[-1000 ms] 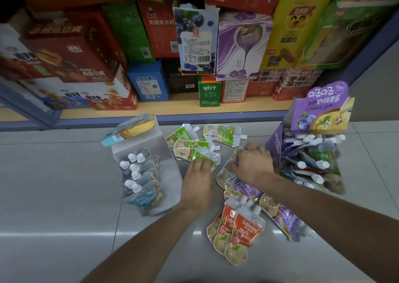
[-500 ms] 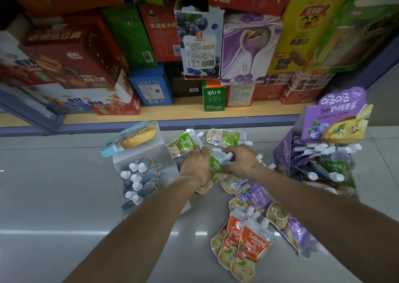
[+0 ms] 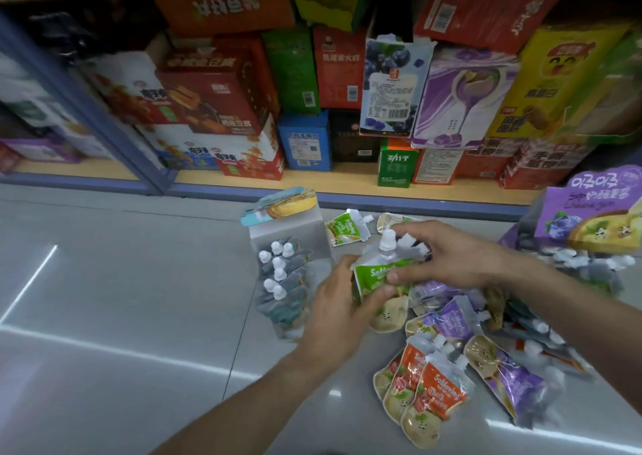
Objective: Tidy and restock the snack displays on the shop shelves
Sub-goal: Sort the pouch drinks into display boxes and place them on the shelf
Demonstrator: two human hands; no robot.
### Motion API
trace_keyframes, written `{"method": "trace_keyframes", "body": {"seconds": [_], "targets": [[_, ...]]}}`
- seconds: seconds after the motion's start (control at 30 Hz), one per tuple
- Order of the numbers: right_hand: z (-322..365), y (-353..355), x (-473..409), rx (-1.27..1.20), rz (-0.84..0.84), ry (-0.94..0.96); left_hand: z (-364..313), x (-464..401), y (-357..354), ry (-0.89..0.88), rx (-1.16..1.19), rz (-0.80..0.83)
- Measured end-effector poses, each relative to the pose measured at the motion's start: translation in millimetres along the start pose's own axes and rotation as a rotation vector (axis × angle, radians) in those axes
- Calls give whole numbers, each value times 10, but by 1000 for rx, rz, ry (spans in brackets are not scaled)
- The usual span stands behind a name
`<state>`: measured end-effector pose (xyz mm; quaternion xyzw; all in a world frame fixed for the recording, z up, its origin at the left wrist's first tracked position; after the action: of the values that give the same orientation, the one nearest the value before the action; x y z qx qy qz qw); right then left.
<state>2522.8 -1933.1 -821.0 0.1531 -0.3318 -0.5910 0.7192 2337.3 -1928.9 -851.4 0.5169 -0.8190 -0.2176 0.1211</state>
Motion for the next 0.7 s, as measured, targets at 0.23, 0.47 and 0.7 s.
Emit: {"method": "trace_keyframes", "body": {"seconds": [0.23,0.47,0.7], "targets": [[593,-343,-267,224,-271,-95,387,204,853,-214,-333,-402],[658,-910,-707,461,-407,-226,839,-142,882,-17,-756,18],[507,-1151,-891,422,-392,53,922,-184,938,13,-688,7]]}}
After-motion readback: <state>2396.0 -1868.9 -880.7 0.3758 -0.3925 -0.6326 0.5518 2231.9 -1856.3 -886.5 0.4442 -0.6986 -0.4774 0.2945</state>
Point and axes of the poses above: each hand's wrist, its own x-axis away from the middle knuckle, its own y-axis out of the back of the hand, z = x × y, the point moved 5 cm from there along -x, towards the middle knuckle, and after that the axes turned 5 degrees about -z, right-handed, at the moved point
